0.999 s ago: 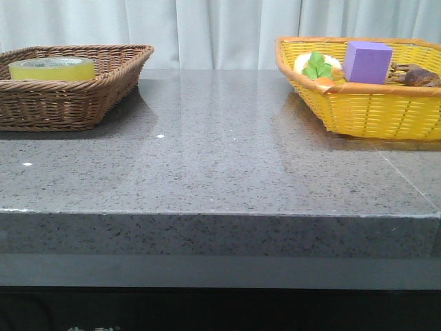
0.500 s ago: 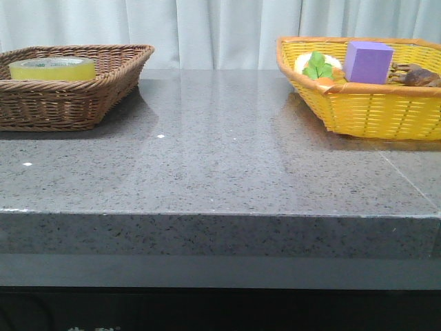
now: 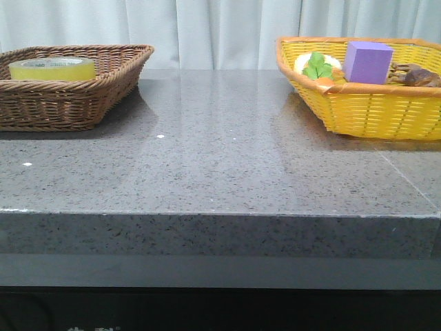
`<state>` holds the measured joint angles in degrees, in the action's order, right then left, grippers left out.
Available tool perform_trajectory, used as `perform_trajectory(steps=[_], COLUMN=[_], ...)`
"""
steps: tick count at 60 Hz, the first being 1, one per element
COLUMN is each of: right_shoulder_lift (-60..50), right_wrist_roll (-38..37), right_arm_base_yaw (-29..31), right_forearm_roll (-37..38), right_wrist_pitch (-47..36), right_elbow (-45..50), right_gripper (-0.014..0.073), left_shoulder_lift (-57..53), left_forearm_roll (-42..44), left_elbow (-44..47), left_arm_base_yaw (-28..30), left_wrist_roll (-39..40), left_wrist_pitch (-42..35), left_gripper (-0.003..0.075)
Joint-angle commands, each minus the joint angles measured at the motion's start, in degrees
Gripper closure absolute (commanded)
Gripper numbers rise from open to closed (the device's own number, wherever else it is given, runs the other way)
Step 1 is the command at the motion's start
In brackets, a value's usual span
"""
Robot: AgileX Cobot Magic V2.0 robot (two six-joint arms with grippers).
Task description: Transfer tape with both arms
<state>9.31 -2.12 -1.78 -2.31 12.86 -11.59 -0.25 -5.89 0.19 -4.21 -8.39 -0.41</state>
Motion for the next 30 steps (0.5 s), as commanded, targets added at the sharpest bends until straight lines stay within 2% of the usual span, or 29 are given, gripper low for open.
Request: perform_trajectory(steps=[1,22,30], right_shoulder_lift=[-1.8,-10.6,-11.2], right_wrist_roll=[0.0,0.0,0.0], right_arm_base_yaw=[1.4,2.3,2.2], right_forearm_roll=[0.0,0.0,0.0], right_wrist_pitch=[-8.8,-16.7,-15.8], right_elbow=[2.2,12.8,12.8], right_gripper=[0.0660,0.0660,0.0660], left_shoulder_lift=[-1.0,-1.0,-1.0], left_forearm_roll=[-0.5,-0.5,-0.5], left_elbow=[0.4,0.4,0.4], left_arm_base_yaw=[0.0,0.0,0.0], left_wrist_roll=[0.4,0.4,0.4], left_wrist_pitch=[-4.3,-4.3,-4.3], left_gripper=[0.0741,0.0741,0.0741])
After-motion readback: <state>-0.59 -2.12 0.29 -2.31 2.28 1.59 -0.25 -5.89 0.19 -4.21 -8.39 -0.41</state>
